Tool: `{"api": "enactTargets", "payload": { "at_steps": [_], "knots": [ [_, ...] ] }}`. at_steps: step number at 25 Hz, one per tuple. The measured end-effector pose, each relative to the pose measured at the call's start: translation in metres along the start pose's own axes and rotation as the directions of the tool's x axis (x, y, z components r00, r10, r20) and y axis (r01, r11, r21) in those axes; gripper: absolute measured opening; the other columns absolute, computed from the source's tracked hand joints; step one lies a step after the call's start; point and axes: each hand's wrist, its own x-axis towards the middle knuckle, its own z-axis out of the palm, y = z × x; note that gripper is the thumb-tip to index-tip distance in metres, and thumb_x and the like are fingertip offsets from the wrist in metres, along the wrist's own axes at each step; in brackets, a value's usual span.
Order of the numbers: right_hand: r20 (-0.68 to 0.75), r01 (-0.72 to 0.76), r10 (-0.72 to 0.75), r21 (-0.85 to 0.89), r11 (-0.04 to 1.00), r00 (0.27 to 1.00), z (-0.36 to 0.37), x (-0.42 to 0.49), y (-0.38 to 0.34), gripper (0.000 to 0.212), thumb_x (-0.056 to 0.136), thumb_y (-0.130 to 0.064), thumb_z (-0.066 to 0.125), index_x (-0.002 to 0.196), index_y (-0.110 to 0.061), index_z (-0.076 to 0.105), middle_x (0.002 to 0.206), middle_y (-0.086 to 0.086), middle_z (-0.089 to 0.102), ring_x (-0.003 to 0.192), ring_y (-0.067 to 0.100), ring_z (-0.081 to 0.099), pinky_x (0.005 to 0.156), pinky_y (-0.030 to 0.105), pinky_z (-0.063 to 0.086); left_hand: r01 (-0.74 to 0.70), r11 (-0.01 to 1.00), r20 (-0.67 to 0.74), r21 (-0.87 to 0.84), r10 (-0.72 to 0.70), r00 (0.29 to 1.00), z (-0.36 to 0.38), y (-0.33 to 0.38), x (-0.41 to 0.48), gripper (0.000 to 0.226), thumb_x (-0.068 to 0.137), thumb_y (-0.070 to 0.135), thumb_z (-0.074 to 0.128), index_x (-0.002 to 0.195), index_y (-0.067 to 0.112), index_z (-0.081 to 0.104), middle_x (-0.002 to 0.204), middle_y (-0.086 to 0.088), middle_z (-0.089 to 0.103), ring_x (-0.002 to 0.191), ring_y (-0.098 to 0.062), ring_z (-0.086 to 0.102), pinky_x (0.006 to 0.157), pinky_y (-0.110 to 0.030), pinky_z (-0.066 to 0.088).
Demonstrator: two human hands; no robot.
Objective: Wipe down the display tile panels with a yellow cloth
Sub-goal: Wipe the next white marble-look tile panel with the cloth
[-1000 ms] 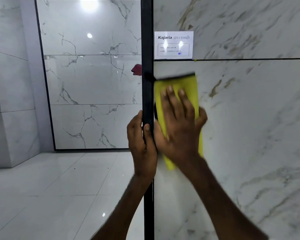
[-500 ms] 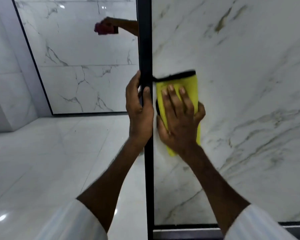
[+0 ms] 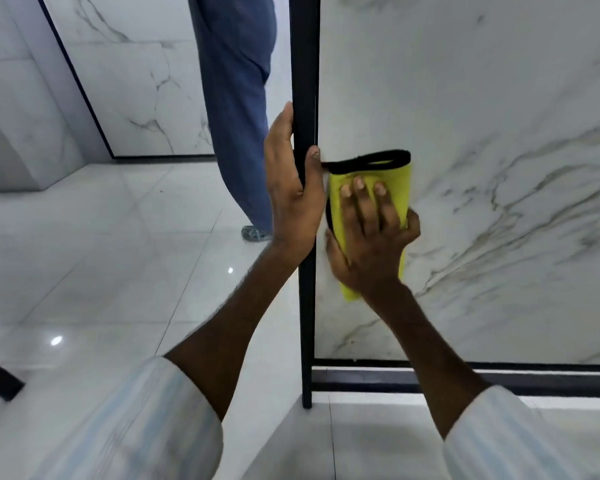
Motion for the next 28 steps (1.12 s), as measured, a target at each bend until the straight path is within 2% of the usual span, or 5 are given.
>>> {"api": "enactTargets", "payload": {
  "at_steps": [10,14,17,24,28],
  "knots": [
    [0.524,0.272,-0.262,0.059,0.961,0.81,0.011,-0.288,-0.005,0.093,0.079,-0.039,0.07,0.161,-0.027,0.029,0.158,-0.009,0.033,0.12,0.019,0.048,0.108,0.057,0.026,-0.241,0.883,-0.04,0.403,0.28,0.959,0.032,-0.03,-0.021,0.053,0.097,0.009,0.05,0.143,-0.016,0.046,0.149,-0.049,0.033,0.143,-0.049,0.042,0.119,-0.039,0.031],
    [0.5,0.259,-0.304,0.159,0.953,0.811,0.0,-0.259,0.005,0.093,0.082,-0.036,0.069,0.164,-0.035,0.025,0.164,-0.014,0.025,0.123,0.014,0.046,0.099,0.05,0.032,-0.362,0.665,0.1,0.653,0.398,0.912,0.03,-0.031,-0.03,0.059,0.093,0.032,0.062,0.144,0.004,0.058,0.15,-0.037,0.046,0.143,-0.051,0.042,0.114,-0.06,0.029],
    [0.31,0.101,-0.132,0.115,0.988,0.942,0.005,-0.199,0.014,0.07,0.089,-0.036,0.057,0.156,-0.031,0.038,0.158,-0.008,0.034,0.133,0.021,0.038,0.101,0.053,0.03,-0.568,0.487,0.309,0.664,0.512,0.801,0.029,-0.038,-0.048,0.059,0.095,0.032,0.056,0.15,0.013,0.054,0.155,-0.012,0.053,0.146,-0.031,0.042,0.113,-0.055,0.026],
    [0.335,0.048,-0.016,-0.087,0.995,0.942,-0.005,-0.293,0.058,0.082,0.067,-0.038,0.086,0.139,-0.02,0.051,0.146,0.003,0.041,0.122,0.031,0.045,0.098,0.055,0.033,-0.595,0.423,0.346,0.683,0.53,0.774,0.027,-0.046,-0.05,0.06,0.099,0.037,0.047,0.153,0.012,0.049,0.157,-0.009,0.051,0.147,-0.03,0.041,0.115,-0.052,0.029],
    [0.271,-0.068,0.086,-0.076,0.995,0.959,-0.005,-0.249,0.056,0.077,0.071,-0.039,0.074,0.141,-0.019,0.048,0.141,0.007,0.043,0.128,0.031,0.038,0.099,0.054,0.031,-0.61,0.433,0.374,0.664,0.514,0.772,0.025,-0.045,-0.047,0.061,0.1,0.038,0.048,0.156,0.013,0.045,0.16,-0.008,0.048,0.149,-0.029,0.037,0.116,-0.05,0.026]
  ]
}}
